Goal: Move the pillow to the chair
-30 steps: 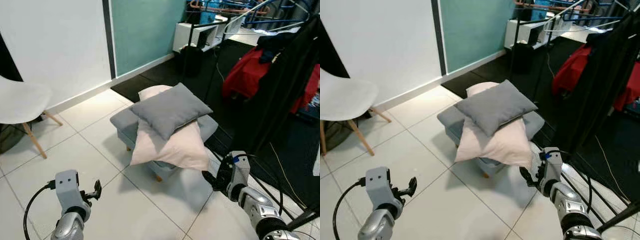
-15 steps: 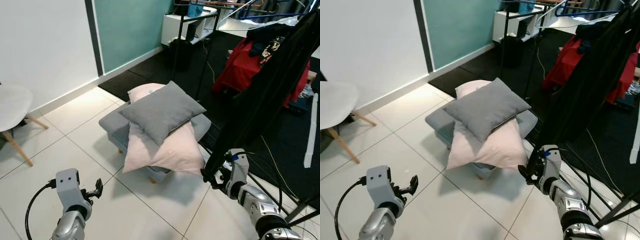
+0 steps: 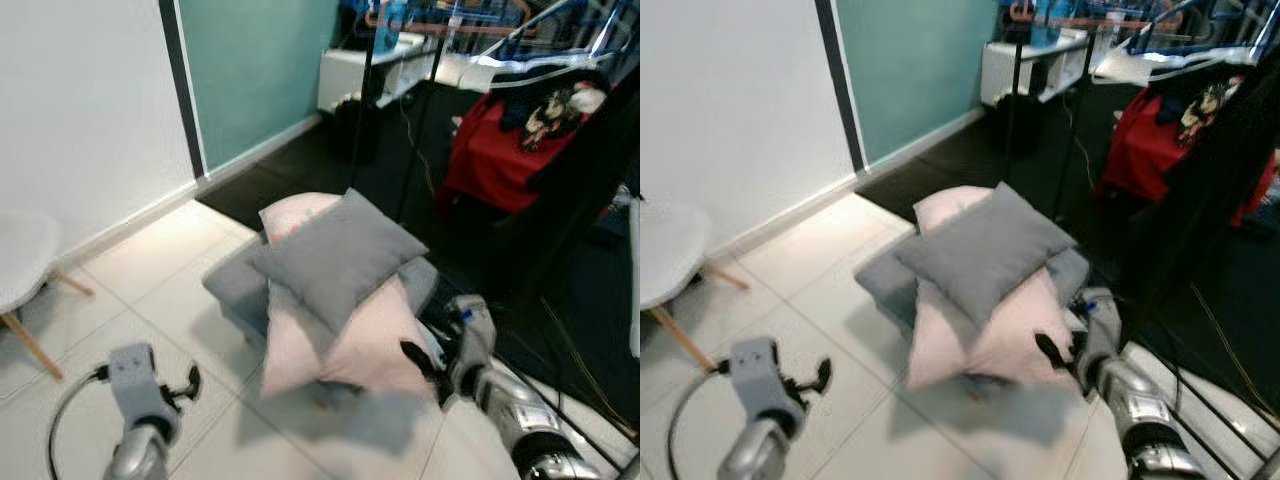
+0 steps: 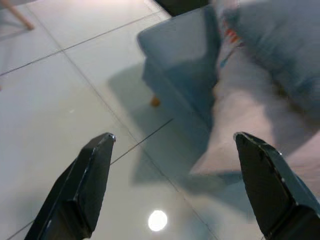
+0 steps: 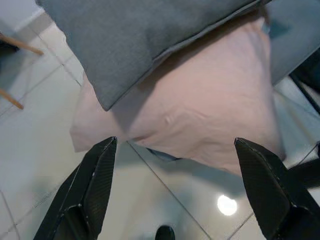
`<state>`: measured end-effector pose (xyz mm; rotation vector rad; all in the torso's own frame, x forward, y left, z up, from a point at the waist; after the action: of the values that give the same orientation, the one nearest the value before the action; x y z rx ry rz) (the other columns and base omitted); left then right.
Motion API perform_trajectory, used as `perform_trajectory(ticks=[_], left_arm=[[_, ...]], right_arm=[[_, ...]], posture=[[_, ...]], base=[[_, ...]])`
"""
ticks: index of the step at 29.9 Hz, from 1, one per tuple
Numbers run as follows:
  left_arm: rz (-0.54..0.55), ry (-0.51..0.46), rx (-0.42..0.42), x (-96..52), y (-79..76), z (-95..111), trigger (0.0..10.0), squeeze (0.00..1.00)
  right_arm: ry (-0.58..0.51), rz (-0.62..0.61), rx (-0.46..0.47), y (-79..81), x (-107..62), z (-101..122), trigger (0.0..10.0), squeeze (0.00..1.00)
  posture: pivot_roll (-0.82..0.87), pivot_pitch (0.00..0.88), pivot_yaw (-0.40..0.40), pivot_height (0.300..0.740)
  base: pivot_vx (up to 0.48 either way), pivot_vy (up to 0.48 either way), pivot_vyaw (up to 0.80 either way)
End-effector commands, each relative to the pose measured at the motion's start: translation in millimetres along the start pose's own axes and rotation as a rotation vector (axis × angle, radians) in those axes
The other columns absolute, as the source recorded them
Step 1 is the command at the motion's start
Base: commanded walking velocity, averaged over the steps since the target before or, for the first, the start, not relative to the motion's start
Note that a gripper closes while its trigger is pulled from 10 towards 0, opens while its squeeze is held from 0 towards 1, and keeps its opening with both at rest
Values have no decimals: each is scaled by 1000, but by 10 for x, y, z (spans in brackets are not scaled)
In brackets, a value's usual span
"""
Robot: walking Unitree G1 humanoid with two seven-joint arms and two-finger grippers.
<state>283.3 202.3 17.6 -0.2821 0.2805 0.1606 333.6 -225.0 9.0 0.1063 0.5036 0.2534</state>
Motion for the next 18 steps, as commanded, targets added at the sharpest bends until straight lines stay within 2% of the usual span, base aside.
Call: perform_trajectory(ticks=[1,11,18], left_arm=[[21,20,-3,-51,82,-67,10000,0],[12,10,-9,-42,79,-34,10000,0],[-46,-8,-1,1,-42,61,10000,0]], right_arm=[[0,-6,0,9,19,34,10000,0],[-9,-51,43,-41,45,138,10000,0],[15,-186,134,-243,14,176,10000,0]], posture=[[-135,60,-53,740],[-136,64,-50,740],[-130,67,-49,715]], base=[[480,0,0],[480,0,0],[0,0,0]])
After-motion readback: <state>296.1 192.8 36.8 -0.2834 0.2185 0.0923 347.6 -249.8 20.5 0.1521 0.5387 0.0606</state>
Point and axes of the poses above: a point about 5 cm out from each wrist's last joint towards the gripper, its own x axis pointing out of the wrist towards the gripper, its own z axis along the axis of the wrist's last joint, y = z × x, the point moved 4 cm from there along x, pointing out of the wrist towards the gripper, and after that the axes turned 2 degrees about -x, right-handed, at the moved point
